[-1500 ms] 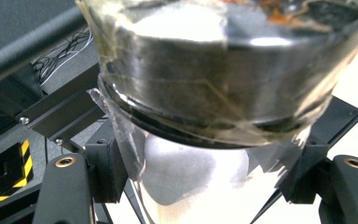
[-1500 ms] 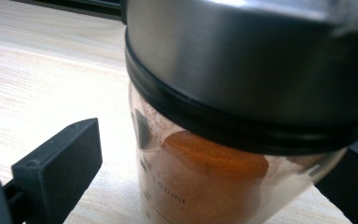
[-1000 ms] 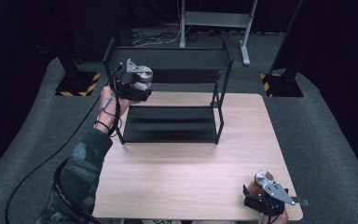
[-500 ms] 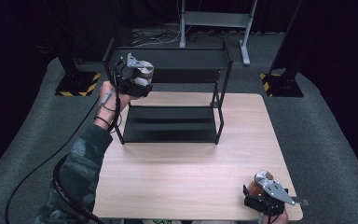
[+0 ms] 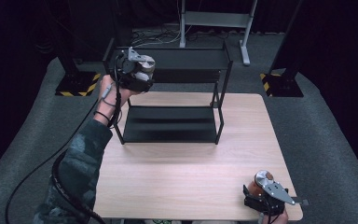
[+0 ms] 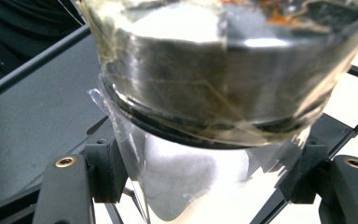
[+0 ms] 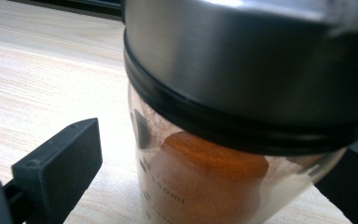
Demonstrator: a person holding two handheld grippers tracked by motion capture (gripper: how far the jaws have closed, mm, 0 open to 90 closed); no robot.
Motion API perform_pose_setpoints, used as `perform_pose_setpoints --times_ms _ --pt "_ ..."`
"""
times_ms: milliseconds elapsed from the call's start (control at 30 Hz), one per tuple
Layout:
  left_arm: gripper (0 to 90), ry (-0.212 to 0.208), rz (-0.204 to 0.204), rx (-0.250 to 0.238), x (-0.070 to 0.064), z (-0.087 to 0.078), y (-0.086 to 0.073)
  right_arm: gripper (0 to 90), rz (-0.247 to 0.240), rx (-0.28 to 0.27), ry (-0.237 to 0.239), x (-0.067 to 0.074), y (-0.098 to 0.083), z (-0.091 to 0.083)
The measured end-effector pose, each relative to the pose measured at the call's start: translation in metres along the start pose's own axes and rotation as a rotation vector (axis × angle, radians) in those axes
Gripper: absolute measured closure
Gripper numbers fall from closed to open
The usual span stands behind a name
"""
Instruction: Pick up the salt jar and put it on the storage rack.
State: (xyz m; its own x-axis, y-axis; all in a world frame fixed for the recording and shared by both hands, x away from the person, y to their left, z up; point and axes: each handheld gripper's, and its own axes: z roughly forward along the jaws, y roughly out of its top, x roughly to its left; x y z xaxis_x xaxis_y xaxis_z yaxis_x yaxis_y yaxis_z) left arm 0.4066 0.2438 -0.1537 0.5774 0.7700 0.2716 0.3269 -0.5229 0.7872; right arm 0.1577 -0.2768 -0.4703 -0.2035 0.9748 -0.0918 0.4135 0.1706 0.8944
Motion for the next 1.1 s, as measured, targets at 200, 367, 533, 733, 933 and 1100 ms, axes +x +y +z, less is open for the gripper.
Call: perform_pose_setpoints --times_ms 200,367,533,733,933,1100 --pt "30.8 0.000 0.000 -0.010 0.000 -0.004 0.006 0.0 0.000 0.000 0.000 0.000 0.000 0.000" --pt "30.8 0.004 -0.001 -0.011 0.001 -0.005 0.010 0.0 0.001 -0.001 0.000 0.000 0.000 0.000" --pt "30.9 0.005 0.002 -0.013 0.002 -0.008 0.013 0.0 0.000 -0.002 0.000 0.000 -0.001 0.000" --pt "30.9 0.009 0.004 -0.018 0.003 -0.012 0.016 0.0 -0.001 -0.002 -0.002 0.000 0.000 0.000" --pt "30.8 0.015 0.004 -0.027 0.005 -0.015 0.020 0.0 -0.003 -0.001 -0.003 0.001 0.000 0.000" --pt "30.8 0.018 0.004 -0.032 0.005 -0.017 0.023 0.0 -0.005 -0.001 -0.004 0.001 0.000 0.000"
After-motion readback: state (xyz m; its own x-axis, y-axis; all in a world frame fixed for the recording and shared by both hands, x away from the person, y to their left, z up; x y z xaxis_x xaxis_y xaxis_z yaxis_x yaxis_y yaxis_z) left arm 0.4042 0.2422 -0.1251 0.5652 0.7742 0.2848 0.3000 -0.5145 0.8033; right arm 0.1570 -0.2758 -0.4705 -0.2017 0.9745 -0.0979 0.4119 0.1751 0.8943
